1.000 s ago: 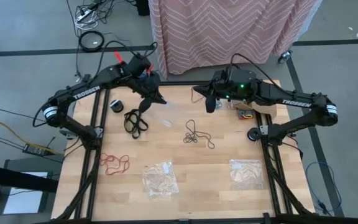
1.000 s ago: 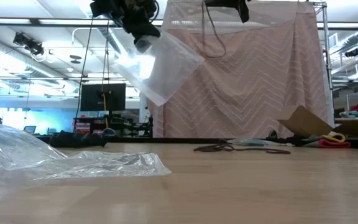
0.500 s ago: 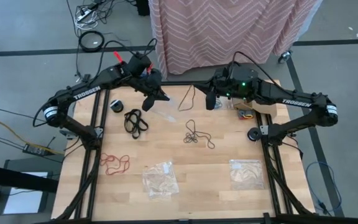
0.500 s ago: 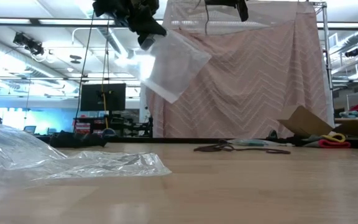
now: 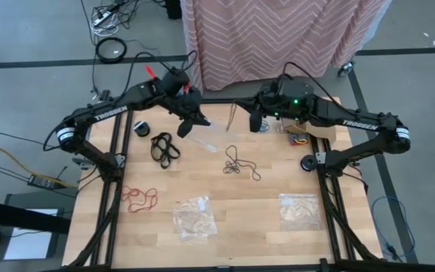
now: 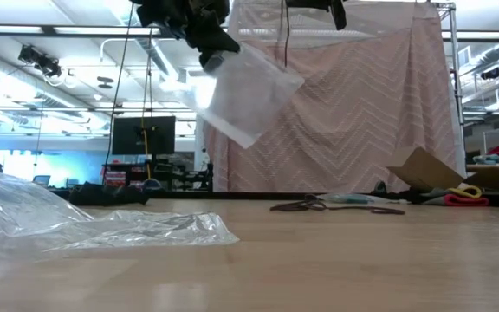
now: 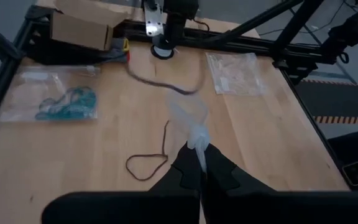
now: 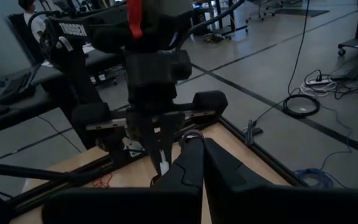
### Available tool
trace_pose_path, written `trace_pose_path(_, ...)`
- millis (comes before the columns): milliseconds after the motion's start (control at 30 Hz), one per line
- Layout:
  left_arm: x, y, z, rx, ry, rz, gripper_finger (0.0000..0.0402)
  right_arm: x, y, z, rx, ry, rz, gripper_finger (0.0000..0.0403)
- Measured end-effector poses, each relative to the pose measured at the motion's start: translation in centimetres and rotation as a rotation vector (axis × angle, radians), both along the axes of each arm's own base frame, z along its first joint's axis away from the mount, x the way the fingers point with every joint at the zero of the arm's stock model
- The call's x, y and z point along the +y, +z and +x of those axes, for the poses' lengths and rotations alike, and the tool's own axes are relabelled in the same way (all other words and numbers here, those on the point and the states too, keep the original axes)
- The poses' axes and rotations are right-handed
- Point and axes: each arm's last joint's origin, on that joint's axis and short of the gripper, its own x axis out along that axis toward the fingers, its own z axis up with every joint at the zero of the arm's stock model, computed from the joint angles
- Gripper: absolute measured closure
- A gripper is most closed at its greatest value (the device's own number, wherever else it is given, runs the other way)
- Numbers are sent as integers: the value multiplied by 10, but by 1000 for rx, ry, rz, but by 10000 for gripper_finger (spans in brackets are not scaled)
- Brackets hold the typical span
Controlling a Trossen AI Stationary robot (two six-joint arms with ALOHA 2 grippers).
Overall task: Sort rubber bands
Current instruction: Put the black rubber band into the bottom center transparent zip bag
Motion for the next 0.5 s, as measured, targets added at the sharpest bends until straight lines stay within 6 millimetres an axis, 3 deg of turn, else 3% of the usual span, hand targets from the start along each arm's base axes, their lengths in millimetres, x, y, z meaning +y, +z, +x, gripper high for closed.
trace_pose_path(500,0,-3,9,-11,18,5,402,1,-1,0,1,20,20,403)
